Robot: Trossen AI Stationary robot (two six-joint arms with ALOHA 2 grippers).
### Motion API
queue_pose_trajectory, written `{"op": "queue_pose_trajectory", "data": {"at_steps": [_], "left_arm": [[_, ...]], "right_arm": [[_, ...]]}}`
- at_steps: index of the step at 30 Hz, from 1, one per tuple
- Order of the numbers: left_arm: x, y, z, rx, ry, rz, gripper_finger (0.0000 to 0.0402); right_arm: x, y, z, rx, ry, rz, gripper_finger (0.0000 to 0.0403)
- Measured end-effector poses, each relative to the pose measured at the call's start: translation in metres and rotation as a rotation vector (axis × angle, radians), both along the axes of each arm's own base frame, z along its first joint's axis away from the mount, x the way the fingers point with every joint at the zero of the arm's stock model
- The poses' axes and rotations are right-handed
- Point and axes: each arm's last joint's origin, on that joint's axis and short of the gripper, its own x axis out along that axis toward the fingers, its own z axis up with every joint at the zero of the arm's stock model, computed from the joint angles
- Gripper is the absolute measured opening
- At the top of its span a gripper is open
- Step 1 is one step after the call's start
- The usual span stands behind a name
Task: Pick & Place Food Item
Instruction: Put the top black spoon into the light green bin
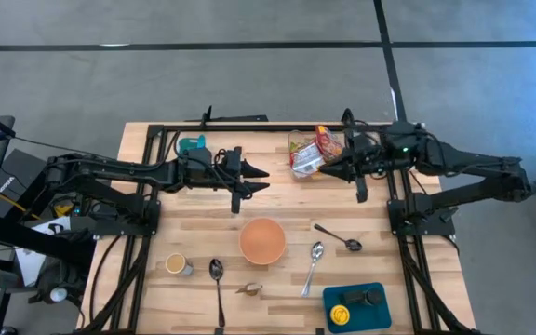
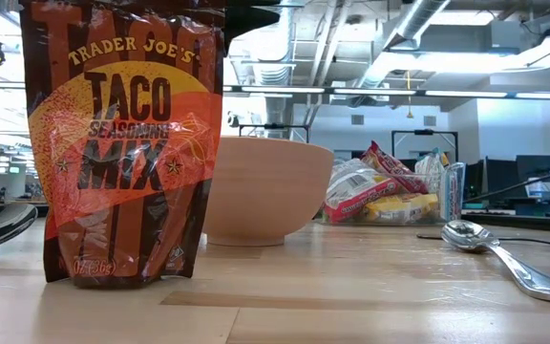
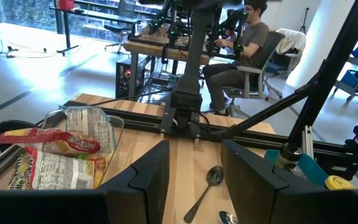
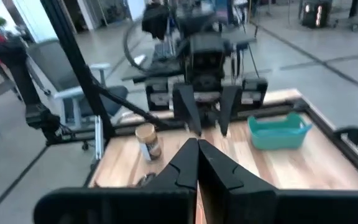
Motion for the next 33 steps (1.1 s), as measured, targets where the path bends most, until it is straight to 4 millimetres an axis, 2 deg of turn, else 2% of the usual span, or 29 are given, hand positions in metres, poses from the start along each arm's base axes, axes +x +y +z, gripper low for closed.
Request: {"op": "queue_pose_trajectory", "data": {"at_steps": [9, 16, 22, 29, 33], "left_arm": [[0.0, 0.0, 0.0, -0.059, -0.003, 0.002, 0.014], [0.0, 0.0, 0.0, -0.061, -0.004, 0.002, 0.014], [0.0, -0.001, 0.0, -0.144, -0.006, 0.008, 0.014], [0.0, 0.0, 0.0, -0.408, -0.013, 0.035, 0.014], [0.0, 0.0, 0.0, -0.419, -0.013, 0.036, 0.014]], "right_arm": [[0.018, 0.017, -0.012, -0.028, 0.069, 0.016, 0.0], [0.025, 0.02, -0.019, -0.029, 0.114, 0.019, 0.0], [0.022, 0.02, -0.029, 0.02, 0.219, 0.004, 0.0], [0.014, 0.02, -0.043, 0.108, 0.391, -0.037, 0.0], [0.009, 0.019, -0.05, 0.184, 0.488, -0.078, 0.0]]}}
